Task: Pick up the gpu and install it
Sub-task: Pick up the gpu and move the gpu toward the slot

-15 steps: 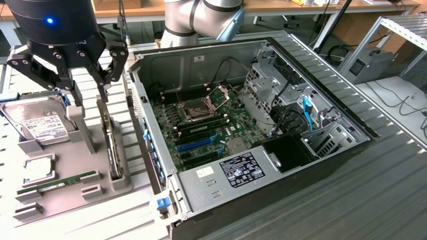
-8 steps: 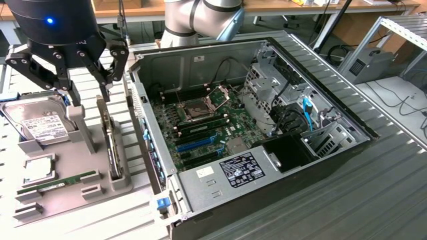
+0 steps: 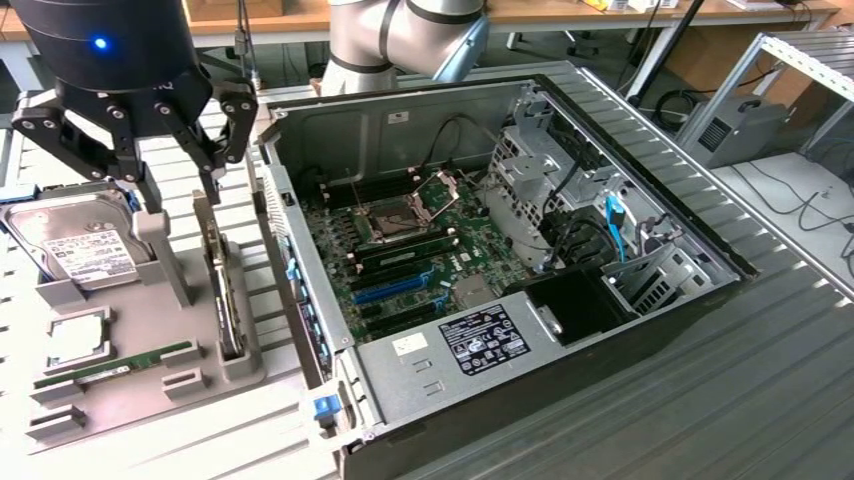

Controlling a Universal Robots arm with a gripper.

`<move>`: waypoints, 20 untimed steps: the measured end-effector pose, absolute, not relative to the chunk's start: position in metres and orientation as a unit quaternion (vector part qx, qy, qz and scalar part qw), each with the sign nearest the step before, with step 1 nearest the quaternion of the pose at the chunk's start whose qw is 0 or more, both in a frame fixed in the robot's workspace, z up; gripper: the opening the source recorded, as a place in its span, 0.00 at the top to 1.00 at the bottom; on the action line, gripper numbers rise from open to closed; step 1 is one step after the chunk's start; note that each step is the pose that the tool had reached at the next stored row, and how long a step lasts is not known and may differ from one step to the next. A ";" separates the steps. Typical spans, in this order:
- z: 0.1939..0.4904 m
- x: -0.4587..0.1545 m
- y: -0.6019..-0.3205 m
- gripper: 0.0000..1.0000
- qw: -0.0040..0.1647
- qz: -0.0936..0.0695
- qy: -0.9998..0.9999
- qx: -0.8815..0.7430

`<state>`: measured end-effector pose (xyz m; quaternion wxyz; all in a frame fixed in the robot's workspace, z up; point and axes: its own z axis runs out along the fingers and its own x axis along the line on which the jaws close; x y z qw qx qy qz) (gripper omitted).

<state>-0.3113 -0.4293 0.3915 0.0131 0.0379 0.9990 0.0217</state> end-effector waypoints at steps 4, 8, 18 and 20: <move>0.385 -0.311 -0.429 0.52 0.013 0.022 0.999 0.038; 0.377 -0.311 -0.429 0.52 0.013 0.022 0.999 0.038; 0.353 -0.312 -0.429 0.52 0.013 0.022 0.999 0.038; 0.350 -0.313 -0.429 0.52 0.013 0.022 0.999 0.038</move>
